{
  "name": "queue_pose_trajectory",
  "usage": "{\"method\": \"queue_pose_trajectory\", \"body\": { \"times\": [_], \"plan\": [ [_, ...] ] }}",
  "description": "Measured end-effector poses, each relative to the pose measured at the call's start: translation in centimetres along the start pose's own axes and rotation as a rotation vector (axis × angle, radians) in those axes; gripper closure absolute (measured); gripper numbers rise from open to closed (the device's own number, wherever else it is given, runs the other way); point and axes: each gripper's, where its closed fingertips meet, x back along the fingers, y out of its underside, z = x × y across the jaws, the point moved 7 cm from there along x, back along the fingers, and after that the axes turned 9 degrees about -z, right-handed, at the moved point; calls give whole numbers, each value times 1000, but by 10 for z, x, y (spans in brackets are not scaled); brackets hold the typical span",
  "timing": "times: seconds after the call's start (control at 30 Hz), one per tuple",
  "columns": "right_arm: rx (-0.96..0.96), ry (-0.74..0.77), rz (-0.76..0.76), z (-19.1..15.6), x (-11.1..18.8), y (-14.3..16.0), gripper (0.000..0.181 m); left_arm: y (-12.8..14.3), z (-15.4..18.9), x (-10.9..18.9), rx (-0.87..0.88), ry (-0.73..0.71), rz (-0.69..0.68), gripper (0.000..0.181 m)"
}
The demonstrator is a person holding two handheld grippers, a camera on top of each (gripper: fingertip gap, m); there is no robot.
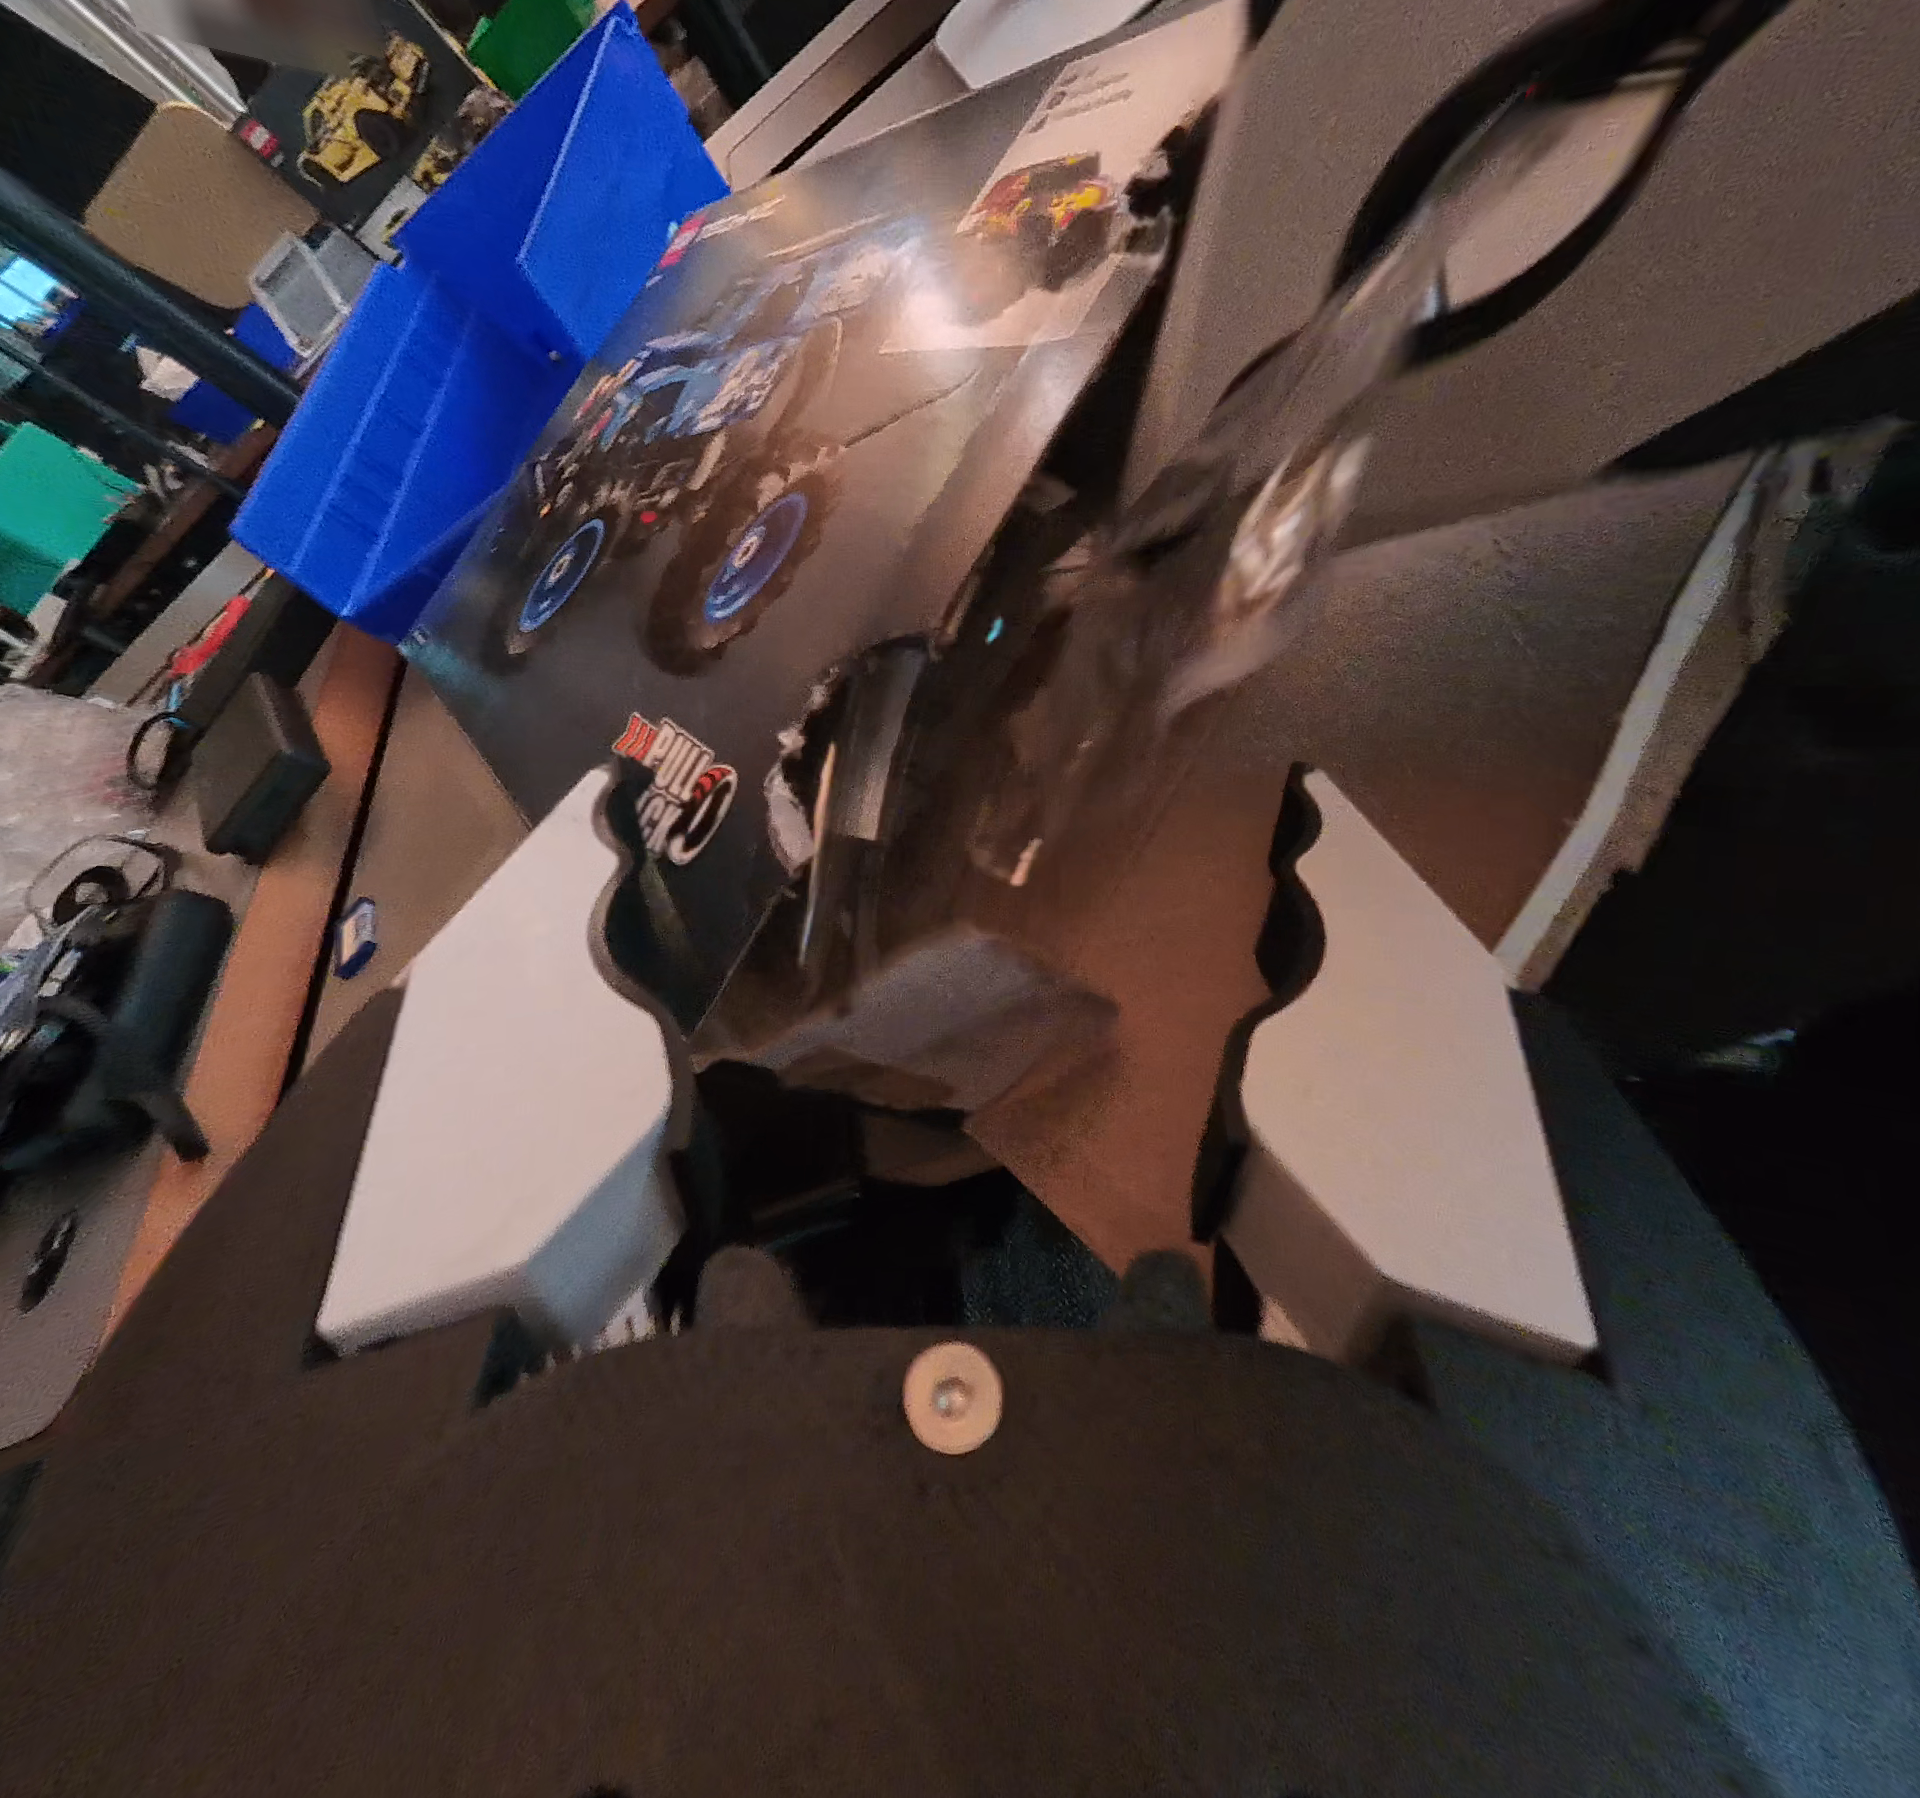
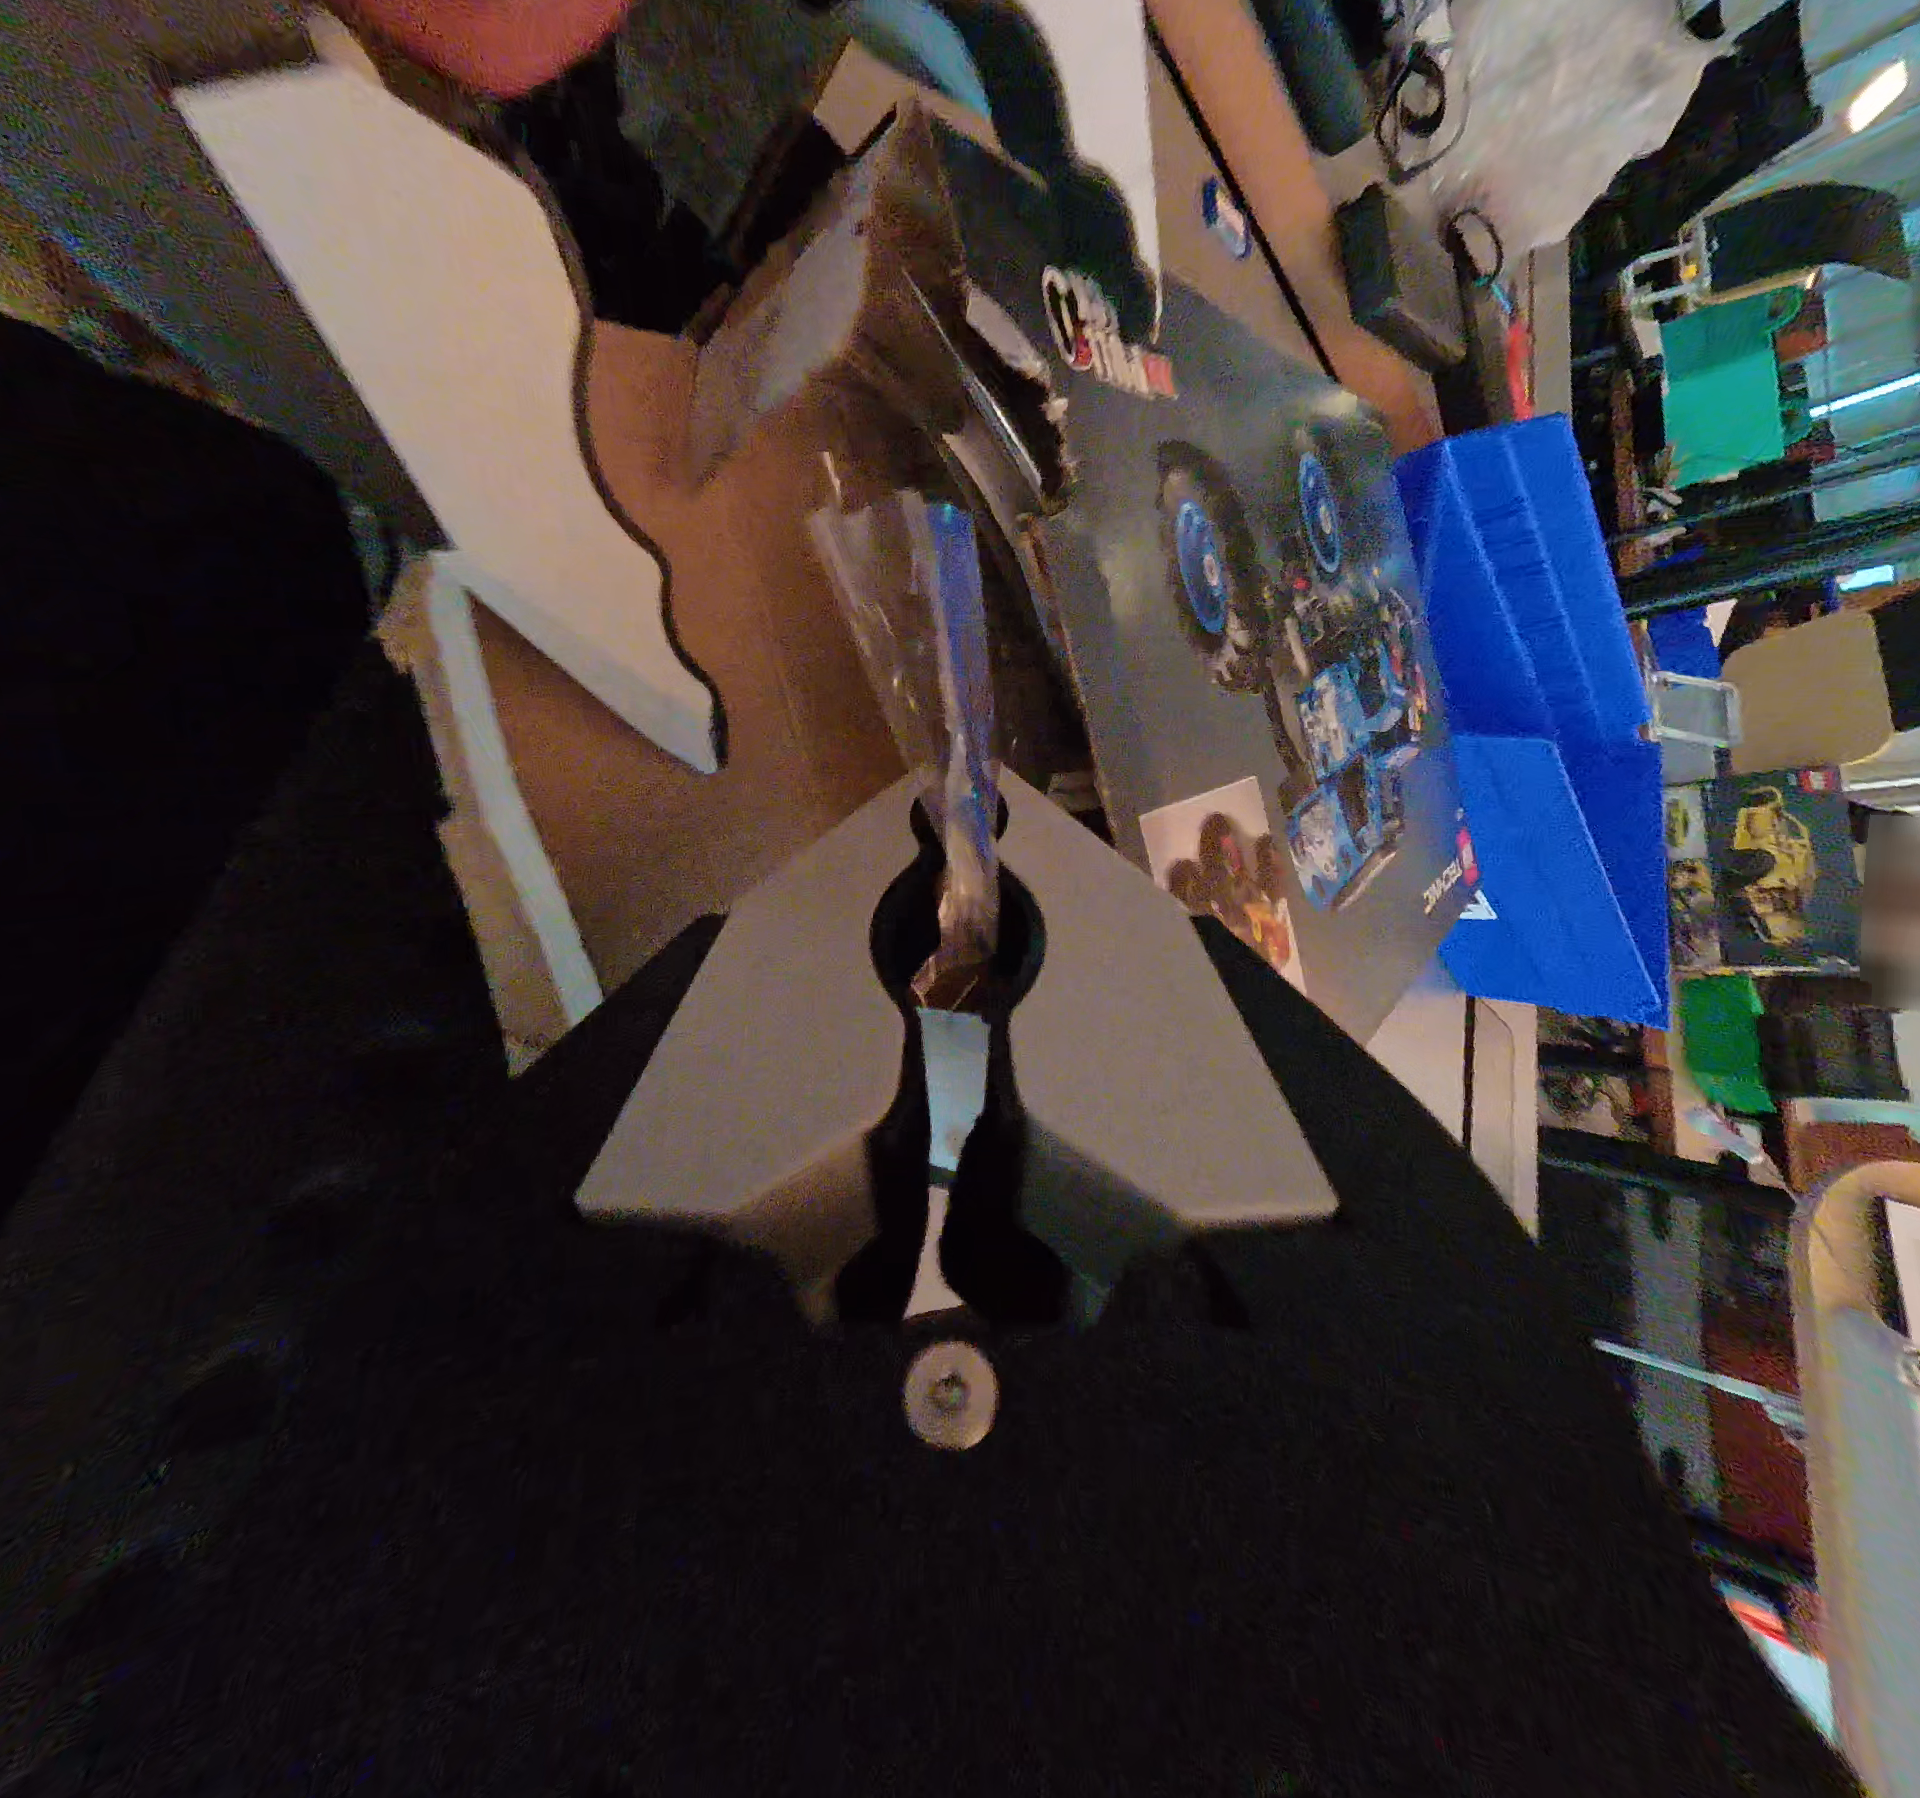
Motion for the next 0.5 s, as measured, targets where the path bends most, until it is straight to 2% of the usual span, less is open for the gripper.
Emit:
{"method": "queue_pose_trajectory", "body": {
  "times": [0.1, 0.3, 0.4, 0.5],
  "plan": [
    [-56, -25, 92, 9, 23, 1, 181, 0, -6, -6, 18, -22, -16, 65],
    [-42, -75, 155, 12, 50, 9, 181, -3, -13, -14, 61, -36, 3, 70],
    [-19, -104, 178, 4, 57, 13, 181, -5, -16, -15, 77, -62, -12, 82],
    [-2, -86, 182, 1, 70, 14, 181, 6, -30, -20, 156, -92, -51, 66]
  ]
}}
